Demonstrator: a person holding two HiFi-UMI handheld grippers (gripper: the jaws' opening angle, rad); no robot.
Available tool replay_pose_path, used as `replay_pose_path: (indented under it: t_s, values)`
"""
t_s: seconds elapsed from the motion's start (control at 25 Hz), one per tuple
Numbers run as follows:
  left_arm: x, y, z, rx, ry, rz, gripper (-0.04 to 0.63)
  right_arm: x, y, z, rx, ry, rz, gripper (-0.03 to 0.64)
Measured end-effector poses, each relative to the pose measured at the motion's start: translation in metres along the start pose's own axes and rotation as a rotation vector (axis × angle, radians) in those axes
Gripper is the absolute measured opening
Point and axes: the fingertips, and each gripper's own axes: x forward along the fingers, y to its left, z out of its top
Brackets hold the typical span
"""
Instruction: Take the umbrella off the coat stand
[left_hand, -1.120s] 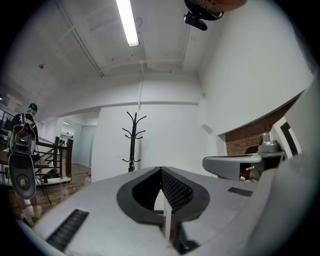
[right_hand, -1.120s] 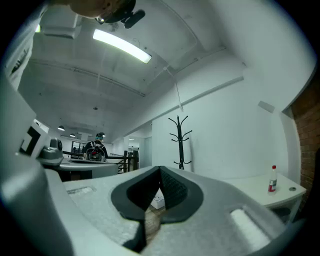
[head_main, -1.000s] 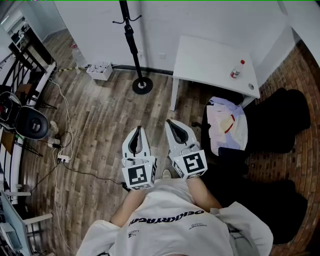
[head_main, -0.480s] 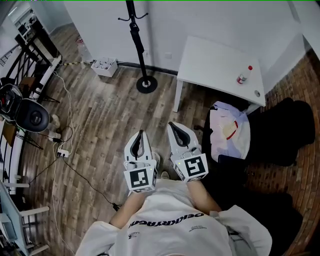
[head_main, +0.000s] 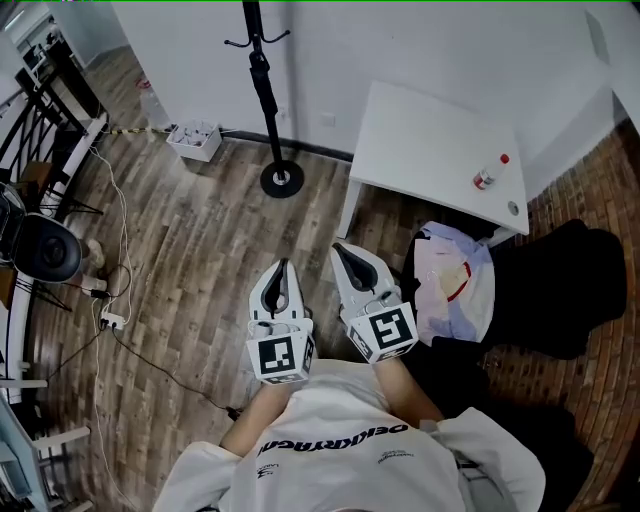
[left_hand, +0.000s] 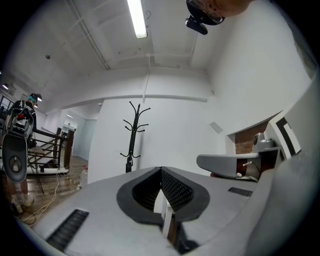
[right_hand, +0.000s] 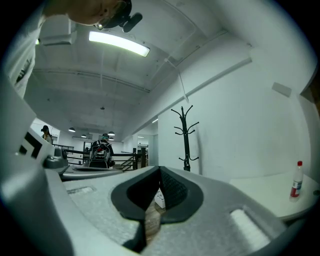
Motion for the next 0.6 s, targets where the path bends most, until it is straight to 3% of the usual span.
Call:
replay_pose_path:
  t_s: [0.6]
  values:
    - [0.232, 0.130, 0.024, -0.085, 0.022, -0.064, -0.002, 0.247, -0.075, 0.017, 0.004, 0.011, -0.025, 0.003]
